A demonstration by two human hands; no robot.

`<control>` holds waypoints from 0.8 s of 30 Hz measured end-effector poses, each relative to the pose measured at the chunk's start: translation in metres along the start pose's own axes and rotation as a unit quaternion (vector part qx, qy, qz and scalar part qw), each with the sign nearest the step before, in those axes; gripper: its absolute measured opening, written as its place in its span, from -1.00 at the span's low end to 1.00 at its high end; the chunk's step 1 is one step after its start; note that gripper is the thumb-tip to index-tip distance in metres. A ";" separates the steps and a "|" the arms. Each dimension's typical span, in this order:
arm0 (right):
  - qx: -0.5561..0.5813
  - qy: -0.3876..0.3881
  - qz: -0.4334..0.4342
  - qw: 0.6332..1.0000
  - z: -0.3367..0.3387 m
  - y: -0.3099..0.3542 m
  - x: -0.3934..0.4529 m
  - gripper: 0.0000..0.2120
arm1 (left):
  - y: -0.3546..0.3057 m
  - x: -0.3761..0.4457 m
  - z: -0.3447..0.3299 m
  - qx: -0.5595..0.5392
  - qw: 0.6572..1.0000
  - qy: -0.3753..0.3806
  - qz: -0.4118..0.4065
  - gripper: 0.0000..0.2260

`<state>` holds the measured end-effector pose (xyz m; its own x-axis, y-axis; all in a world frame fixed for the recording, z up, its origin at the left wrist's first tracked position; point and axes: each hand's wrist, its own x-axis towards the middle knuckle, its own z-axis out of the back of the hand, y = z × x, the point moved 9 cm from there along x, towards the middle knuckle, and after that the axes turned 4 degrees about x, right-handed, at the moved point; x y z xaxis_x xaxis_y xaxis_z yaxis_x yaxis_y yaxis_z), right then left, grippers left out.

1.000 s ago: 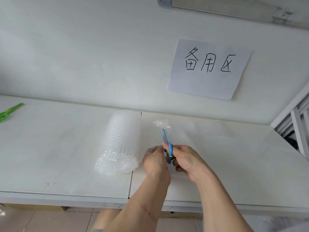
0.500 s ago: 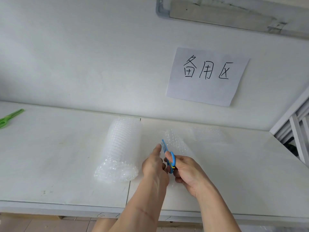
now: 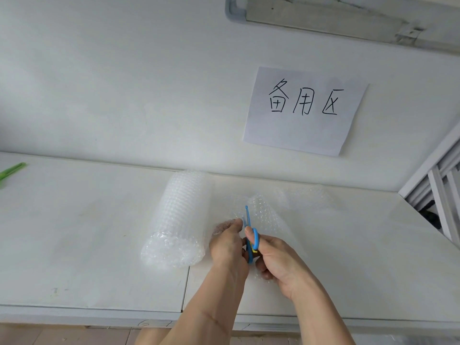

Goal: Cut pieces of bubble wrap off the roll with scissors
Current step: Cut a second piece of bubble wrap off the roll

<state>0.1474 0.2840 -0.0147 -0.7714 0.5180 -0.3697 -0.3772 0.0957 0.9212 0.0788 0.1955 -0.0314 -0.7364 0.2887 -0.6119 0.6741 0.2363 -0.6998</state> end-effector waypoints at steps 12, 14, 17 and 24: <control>-0.055 -0.002 0.014 0.998 0.000 0.006 0.002 -0.61 | 0.004 0.002 -0.005 -0.034 0.999 0.009 0.014 -0.88; -0.056 -0.009 0.022 0.998 0.001 0.005 0.002 -0.63 | 0.004 0.001 -0.006 -0.037 0.999 0.009 0.013 -0.86; -0.062 -0.012 0.021 0.998 0.003 0.004 0.004 -0.60 | 0.006 0.002 -0.004 -0.029 0.999 0.000 0.026 -0.89; -0.063 -0.018 0.011 0.998 0.006 0.012 0.010 -0.55 | 0.004 0.001 -0.001 0.023 0.999 -0.012 0.022 -0.88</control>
<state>0.1384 0.2954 -0.0066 -0.7624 0.5493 -0.3420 -0.4224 -0.0222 0.9061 0.0802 0.1980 -0.0343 -0.7075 0.2763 -0.6505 0.7030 0.1803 -0.6880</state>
